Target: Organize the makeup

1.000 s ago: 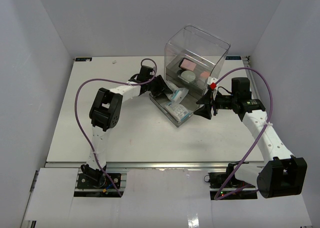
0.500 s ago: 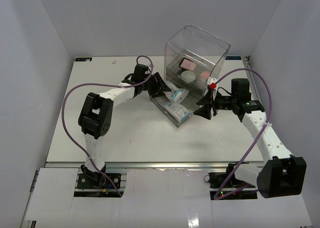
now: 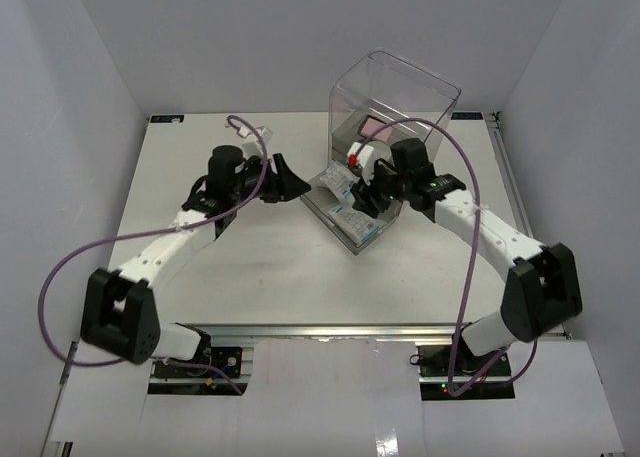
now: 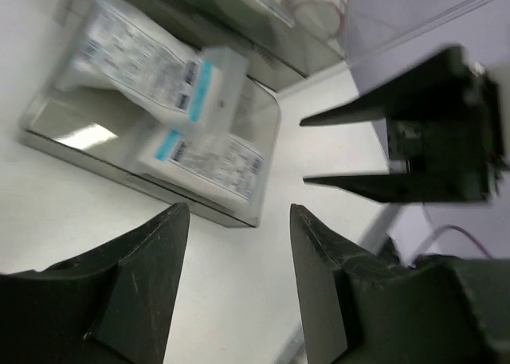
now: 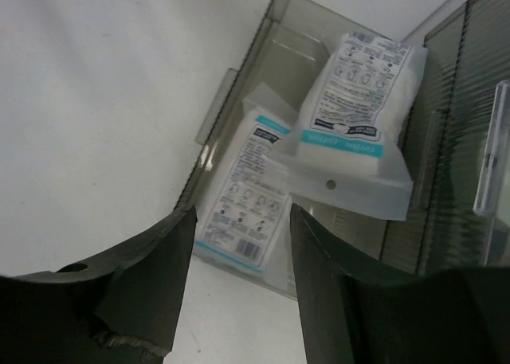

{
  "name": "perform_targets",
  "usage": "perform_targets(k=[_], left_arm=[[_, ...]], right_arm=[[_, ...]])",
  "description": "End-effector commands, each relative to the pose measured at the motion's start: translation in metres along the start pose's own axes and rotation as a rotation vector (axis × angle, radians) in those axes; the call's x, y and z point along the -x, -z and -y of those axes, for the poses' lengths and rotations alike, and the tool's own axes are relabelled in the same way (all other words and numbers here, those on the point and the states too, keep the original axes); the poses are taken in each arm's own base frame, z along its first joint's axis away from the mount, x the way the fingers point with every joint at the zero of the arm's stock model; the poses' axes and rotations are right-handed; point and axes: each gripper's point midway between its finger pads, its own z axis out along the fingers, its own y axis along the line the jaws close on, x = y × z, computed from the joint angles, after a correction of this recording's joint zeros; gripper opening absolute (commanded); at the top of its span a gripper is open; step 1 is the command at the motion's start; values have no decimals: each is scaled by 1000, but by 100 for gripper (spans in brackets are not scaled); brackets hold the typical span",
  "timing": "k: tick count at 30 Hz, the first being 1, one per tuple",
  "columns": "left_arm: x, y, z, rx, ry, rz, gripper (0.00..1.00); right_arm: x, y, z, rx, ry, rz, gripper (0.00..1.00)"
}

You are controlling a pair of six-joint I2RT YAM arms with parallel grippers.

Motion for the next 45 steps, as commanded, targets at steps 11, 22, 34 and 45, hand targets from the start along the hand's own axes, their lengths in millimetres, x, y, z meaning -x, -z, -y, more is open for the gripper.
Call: perform_targets(k=[11,22,34,45], left_arm=[[5,156,-7,260,-526,453,98],[0,155,2,211,-532,438,98],[-1,153,0,211,-529,431,98],[-1,152,-1,214,-529,429,98]], right_arm=[[-21,-87,124,-422,-25,-245,54],[-86,-126,105,-359,-54,-426,53],[-7,-87,101,-407,13,-271,53],[37,-95,91,-322,41,-149,54]])
